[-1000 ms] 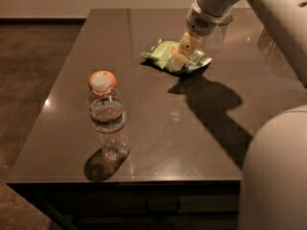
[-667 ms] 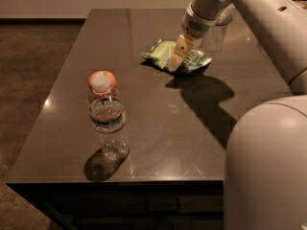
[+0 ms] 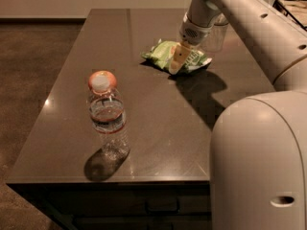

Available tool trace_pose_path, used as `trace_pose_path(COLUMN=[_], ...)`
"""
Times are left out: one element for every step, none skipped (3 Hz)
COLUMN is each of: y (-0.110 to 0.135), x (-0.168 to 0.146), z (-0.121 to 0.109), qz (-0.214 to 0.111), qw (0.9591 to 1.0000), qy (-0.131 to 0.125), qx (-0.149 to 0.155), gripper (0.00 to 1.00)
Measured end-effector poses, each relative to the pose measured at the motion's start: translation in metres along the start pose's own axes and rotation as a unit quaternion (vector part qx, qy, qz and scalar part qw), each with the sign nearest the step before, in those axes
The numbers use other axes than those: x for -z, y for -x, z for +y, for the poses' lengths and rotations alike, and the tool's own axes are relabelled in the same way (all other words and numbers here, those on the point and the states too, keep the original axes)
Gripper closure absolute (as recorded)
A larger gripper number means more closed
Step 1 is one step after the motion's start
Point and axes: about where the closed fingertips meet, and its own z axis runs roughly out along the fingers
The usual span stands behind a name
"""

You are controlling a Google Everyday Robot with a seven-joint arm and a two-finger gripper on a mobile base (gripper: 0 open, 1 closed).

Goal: Pick green jalapeno chip bag

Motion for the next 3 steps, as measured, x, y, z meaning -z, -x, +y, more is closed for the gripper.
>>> trace_pose_path(y=[-0.003, -0.004, -0.005], x=[-0.001, 0.016, 0.048], z=[-0.002, -0.001, 0.002], qz=[0.001, -0.011, -0.033], qw=[1.0, 0.9999, 0.9993], qy=[0.004, -0.003, -0.015], qx=[-0.006, -0.005, 0.005], gripper=[0.41, 0.65, 0.88])
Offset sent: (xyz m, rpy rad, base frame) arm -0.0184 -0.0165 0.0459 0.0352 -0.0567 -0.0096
